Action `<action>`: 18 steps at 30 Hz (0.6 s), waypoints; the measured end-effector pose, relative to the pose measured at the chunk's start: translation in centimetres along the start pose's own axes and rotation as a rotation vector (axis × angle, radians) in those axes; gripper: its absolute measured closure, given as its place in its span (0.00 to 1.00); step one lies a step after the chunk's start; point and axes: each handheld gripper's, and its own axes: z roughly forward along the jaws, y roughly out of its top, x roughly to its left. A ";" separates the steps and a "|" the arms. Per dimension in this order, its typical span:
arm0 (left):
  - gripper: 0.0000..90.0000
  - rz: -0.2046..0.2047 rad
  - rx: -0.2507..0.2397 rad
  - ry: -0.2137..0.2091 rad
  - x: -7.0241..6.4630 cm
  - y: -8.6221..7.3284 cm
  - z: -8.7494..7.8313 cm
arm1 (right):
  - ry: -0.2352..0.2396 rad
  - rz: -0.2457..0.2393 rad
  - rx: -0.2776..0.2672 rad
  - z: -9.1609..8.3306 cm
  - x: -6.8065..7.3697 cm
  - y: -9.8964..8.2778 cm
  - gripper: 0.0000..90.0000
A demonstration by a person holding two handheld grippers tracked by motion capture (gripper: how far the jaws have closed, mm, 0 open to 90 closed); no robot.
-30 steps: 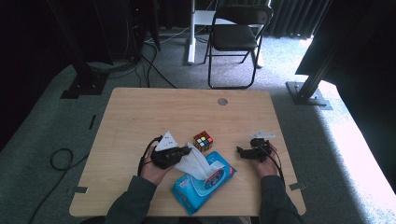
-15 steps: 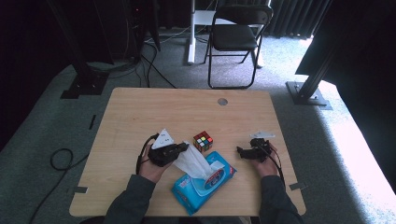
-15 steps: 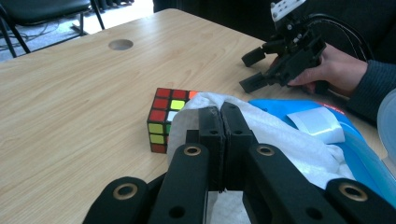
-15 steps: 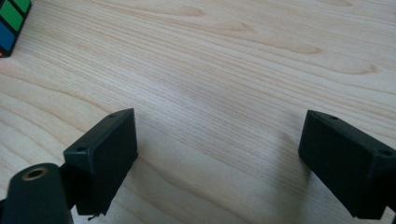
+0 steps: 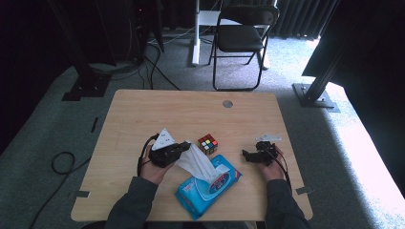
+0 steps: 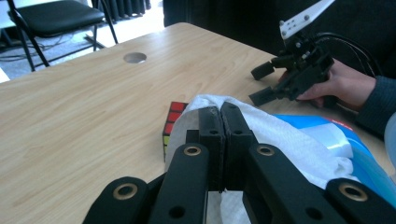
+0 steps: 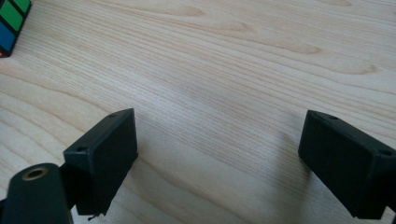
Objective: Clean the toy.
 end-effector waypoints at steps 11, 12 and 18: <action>0.99 -0.037 -0.061 0.029 1.1 1.1 -0.7 | 0.000 0.000 0.000 0.0 0.0 0.0 0.13; 0.99 -0.038 -0.066 0.033 1.2 1.2 -0.8 | 0.000 0.000 0.000 0.0 0.0 0.0 0.13; 0.99 -0.056 -0.097 0.044 2.0 1.9 -1.2 | 0.000 0.000 0.000 0.0 0.0 0.0 0.13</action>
